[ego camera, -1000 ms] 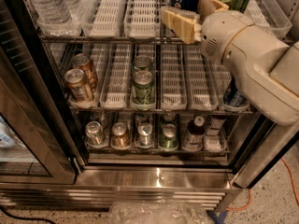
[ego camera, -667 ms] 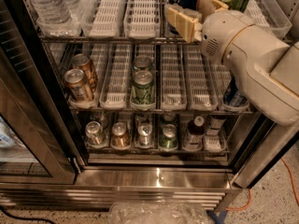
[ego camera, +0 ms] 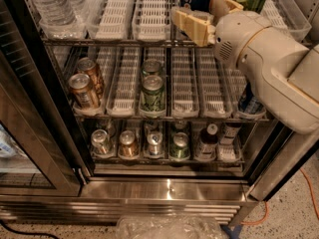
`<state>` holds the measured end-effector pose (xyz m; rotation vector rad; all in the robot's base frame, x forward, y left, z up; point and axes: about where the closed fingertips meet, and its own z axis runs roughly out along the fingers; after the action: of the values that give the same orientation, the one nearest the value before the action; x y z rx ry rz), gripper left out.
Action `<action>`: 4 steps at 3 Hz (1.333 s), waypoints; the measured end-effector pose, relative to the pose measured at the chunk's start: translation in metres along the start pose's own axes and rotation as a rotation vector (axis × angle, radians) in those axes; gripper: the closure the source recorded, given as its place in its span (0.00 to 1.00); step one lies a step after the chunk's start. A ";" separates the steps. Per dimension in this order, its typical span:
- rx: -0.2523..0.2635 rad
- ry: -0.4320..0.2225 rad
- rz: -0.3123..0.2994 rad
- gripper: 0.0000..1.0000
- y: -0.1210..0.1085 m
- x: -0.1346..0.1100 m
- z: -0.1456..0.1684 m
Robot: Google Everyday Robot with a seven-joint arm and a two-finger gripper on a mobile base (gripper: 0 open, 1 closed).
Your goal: Pick pepsi can from top shelf of fridge
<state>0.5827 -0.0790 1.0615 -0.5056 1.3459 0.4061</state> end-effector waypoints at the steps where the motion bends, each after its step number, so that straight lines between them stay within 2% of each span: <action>1: 0.007 0.004 -0.006 0.18 0.001 0.000 0.006; 3: 0.011 0.013 -0.006 0.24 0.000 0.001 0.014; 4: 0.011 0.013 -0.007 0.43 0.000 0.001 0.014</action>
Offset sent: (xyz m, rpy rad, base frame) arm 0.0034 -0.0010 -0.0015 0.0027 0.0003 -0.0135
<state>0.5943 -0.0713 1.0621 -0.5041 1.3584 0.3903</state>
